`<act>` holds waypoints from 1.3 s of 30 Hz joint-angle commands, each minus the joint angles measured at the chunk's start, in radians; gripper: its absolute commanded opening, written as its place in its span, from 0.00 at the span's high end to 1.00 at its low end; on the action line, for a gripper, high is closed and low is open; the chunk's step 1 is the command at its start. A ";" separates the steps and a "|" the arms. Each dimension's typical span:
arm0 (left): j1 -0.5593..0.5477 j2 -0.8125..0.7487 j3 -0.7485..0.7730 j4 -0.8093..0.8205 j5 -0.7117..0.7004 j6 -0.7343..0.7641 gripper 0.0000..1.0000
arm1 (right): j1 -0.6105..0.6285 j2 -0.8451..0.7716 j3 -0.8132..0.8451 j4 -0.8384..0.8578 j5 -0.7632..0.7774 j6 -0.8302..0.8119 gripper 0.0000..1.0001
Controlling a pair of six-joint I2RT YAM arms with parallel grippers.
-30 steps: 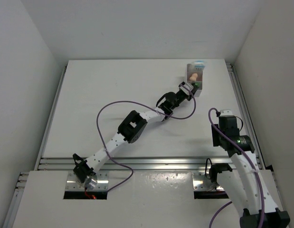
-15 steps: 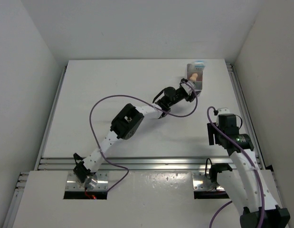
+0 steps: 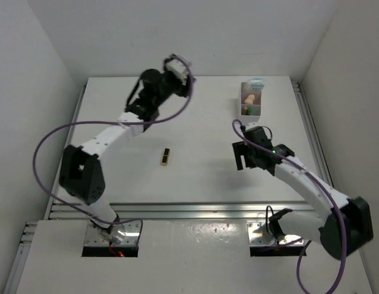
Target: Organize the makeup
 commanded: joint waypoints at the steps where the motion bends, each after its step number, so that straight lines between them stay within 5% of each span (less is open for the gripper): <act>1: 0.158 -0.173 -0.116 -0.311 -0.234 0.005 0.35 | 0.131 0.165 0.103 0.230 0.000 0.113 0.19; 5: 0.290 -0.399 -0.266 -0.397 -0.331 0.019 0.33 | 0.237 0.441 0.375 0.295 -0.034 0.232 0.19; 10: 0.323 -0.593 -0.481 -0.394 -0.583 0.024 0.28 | 0.378 0.743 0.769 0.168 0.037 0.324 0.19; 16: 0.334 -0.669 -0.634 -0.281 -0.818 -0.097 0.20 | 0.470 0.940 0.890 0.218 -0.005 0.474 0.20; 29: 0.281 -0.758 -0.771 -0.181 -0.793 -0.105 0.19 | 0.528 1.241 1.163 0.043 0.159 0.530 0.28; 35: 0.281 -0.778 -0.790 -0.171 -0.775 -0.114 0.19 | 0.538 1.307 1.231 -0.012 0.145 0.506 0.38; 39: 0.281 -0.778 -0.800 -0.171 -0.775 -0.114 0.19 | 0.536 1.318 1.218 -0.032 0.136 0.522 0.57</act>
